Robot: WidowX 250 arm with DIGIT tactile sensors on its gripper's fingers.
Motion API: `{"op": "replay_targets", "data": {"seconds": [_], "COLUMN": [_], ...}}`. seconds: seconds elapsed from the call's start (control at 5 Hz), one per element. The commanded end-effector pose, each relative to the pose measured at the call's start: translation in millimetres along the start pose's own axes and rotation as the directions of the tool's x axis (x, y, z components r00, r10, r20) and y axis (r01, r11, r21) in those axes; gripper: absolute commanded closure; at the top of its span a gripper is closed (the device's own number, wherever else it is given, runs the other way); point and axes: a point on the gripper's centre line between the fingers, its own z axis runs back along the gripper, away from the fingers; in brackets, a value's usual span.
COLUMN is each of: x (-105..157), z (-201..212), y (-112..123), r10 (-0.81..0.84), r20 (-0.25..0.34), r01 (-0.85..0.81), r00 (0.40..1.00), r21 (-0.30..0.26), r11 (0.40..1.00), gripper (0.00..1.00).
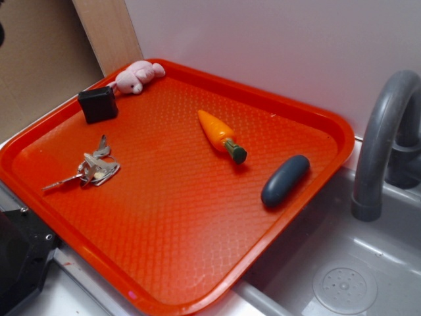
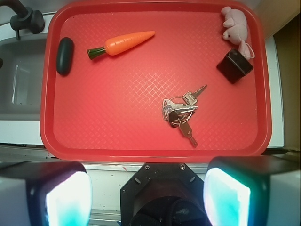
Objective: Grab the black box.
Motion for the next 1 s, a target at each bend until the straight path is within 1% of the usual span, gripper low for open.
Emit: {"op": "replay_targets", "data": {"seconds": [0.0,0.2,0.4,0.6,0.8], "x": [0,24,53,85,98], "z": [0,-47,-79,-103,-113], "y": [0,50,95,141,152], "r10": [0.000,-0.002,-0.045,-0.134,-0.164], "r20": [0.000,-0.244,-0.378,-0.199,-0.084], "r01": [0.000,0.026,0.044,0.155,0.171], "r00": [1.000,0.970,0.925,0.971,0.983], "r21": [0.000,0.095,-0.012,0.094,0.076], "r11": [1.000,0.995,0.999,0.983,0.982], "gripper": [0.00,0.00,0.00,0.00,0.00]}}
